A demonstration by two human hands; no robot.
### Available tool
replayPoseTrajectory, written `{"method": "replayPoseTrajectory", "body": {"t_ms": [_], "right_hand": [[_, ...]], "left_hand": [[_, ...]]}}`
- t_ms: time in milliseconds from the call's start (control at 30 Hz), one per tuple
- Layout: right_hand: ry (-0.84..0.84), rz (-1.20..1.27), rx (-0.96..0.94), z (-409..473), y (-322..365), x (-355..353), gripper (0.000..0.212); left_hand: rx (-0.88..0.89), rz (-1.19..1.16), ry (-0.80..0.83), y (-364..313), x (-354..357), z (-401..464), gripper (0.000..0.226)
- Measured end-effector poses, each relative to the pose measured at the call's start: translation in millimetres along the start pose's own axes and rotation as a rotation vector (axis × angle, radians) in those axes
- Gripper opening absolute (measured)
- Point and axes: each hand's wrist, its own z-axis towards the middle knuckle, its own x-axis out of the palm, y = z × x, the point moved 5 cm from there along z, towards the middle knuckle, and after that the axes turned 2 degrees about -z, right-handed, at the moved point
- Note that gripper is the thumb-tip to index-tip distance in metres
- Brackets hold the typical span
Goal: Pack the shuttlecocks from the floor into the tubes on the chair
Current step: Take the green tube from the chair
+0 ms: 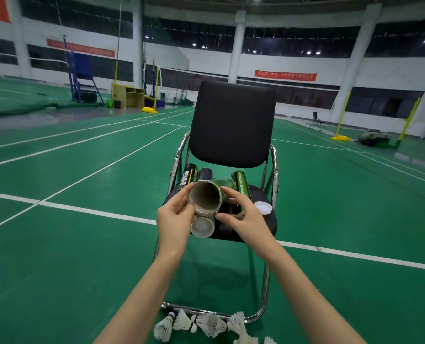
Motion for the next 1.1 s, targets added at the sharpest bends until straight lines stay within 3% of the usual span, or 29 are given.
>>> {"method": "replayPoseTrajectory", "body": {"t_ms": [267, 400, 533, 800, 1100], "right_hand": [[-0.112, -0.252, -0.249, -4, 60, -28, 0.064], [-0.126, -0.344, -0.258, -14, 70, -49, 0.069], [-0.024, -0.540, -0.227, -35, 56, -65, 0.080], [0.135, -0.668, -0.030, -90, -25, -69, 0.091], [0.279, -0.503, 0.311, -158, -163, -29, 0.084]], "left_hand": [[0.001, -0.221, 0.080, -59, 3, -14, 0.041], [-0.136, -0.292, 0.181, -64, 7, -17, 0.038], [-0.299, -0.305, 0.260, -49, 11, -29, 0.036], [-0.705, -0.281, 0.324, 44, 16, -59, 0.033], [-1.067, -0.272, 0.252, 189, -5, -104, 0.025]]}}
